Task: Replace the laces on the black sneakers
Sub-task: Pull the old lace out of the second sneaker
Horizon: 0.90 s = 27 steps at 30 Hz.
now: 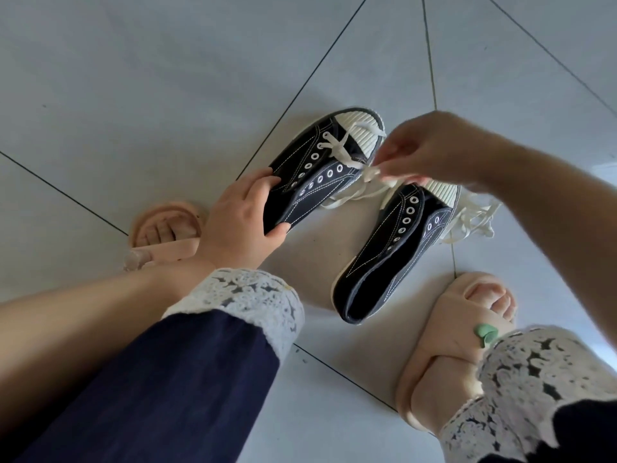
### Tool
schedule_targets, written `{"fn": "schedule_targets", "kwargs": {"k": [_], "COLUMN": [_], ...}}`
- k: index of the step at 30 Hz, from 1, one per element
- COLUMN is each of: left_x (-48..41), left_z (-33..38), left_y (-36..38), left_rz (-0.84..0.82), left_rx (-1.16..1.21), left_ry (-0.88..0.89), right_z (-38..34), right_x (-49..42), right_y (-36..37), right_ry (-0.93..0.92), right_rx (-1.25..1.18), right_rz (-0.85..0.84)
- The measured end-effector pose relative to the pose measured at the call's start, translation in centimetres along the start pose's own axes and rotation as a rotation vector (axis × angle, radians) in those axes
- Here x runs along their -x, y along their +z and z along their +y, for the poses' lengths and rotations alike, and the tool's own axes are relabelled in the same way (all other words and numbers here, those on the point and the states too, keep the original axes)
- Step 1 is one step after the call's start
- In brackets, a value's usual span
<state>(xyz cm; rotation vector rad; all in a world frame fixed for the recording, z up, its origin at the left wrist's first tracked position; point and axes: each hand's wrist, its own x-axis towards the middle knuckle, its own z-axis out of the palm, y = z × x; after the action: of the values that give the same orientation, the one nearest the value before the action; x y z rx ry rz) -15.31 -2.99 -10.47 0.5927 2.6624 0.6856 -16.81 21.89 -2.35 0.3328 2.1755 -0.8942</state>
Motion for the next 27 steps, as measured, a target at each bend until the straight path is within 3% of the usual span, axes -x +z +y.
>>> {"fn": "schedule_targets", "kwargs": {"k": [2, 5, 7, 12, 17, 19, 25, 27], "left_x": [0.0, 0.1, 0.1, 0.0, 0.1, 0.1, 0.2, 0.2], "left_z": [0.1, 0.1, 0.1, 0.1, 0.0, 0.0, 0.1, 0.2], "left_y": [0.0, 0.0, 0.0, 0.0, 0.0, -0.1, -0.2, -0.2], "left_rz": [0.004, 0.006, 0.006, 0.006, -0.003, -0.008, 0.003, -0.015], "left_rx": [-0.002, -0.002, -0.006, -0.004, 0.001, 0.004, 0.02, 0.012], "left_ry": [-0.005, -0.008, -0.006, -0.009, -0.004, 0.005, -0.037, -0.015], "right_z": [-0.8, -2.2, -3.3, -4.3, -4.5, -3.9, -1.1, -0.5], "right_x": [-0.7, -2.2, -3.5, -6.5, -6.7, -6.7, -4.8, -4.2], "right_y": [1.3, 1.9, 2.5, 4.4, 4.9, 4.5, 3.2, 3.1], "right_ry": [-0.105, -0.177, -0.212, -0.141, -0.272, -0.268, 0.079, 0.146], "right_rx": [0.116, 0.182, 0.148, 0.61, 0.961, 0.851, -0.292, -0.283], "right_rz": [-0.027, 0.274, 0.379, 0.314, 0.371, 0.382, 0.445, 0.356]}}
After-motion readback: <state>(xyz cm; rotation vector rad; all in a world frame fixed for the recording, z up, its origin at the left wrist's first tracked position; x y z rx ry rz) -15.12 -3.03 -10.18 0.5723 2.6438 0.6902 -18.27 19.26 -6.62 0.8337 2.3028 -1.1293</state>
